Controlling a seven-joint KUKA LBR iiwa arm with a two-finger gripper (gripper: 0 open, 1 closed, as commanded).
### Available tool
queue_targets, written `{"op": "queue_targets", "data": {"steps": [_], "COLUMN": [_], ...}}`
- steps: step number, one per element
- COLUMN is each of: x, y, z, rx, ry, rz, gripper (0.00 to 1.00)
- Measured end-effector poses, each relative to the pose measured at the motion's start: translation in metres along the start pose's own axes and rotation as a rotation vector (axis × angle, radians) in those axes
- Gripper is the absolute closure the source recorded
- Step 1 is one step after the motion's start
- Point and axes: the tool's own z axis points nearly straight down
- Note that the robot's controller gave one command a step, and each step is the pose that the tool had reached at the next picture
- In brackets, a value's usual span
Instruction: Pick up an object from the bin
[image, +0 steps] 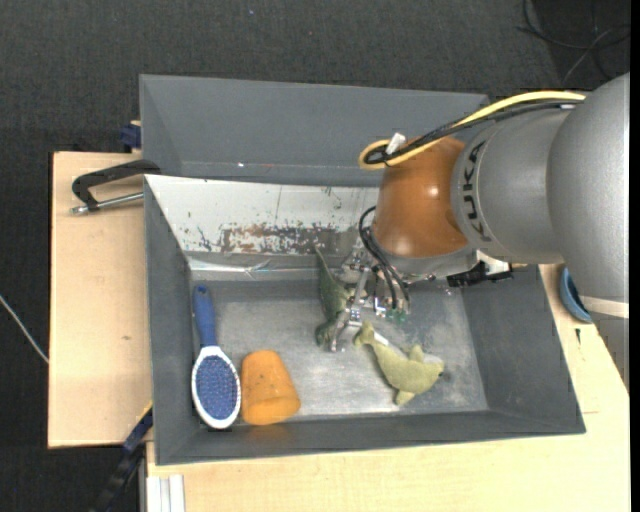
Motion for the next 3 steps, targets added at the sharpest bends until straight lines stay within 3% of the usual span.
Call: {"op": "queue_targets", "data": {"steps": [1, 2, 3], "x": [0.043, 0.062, 0.061], "y": [-0.045, -0.063, -0.062], "z": [0.0, 0.001, 0.0], "rx": [0.003, 0.004, 0.005], "ry": [-0.007, -0.003, -0.004], "rz": [0.324, 0.722, 0.72], "gripper": [0.0, 0.0, 0.0]}}
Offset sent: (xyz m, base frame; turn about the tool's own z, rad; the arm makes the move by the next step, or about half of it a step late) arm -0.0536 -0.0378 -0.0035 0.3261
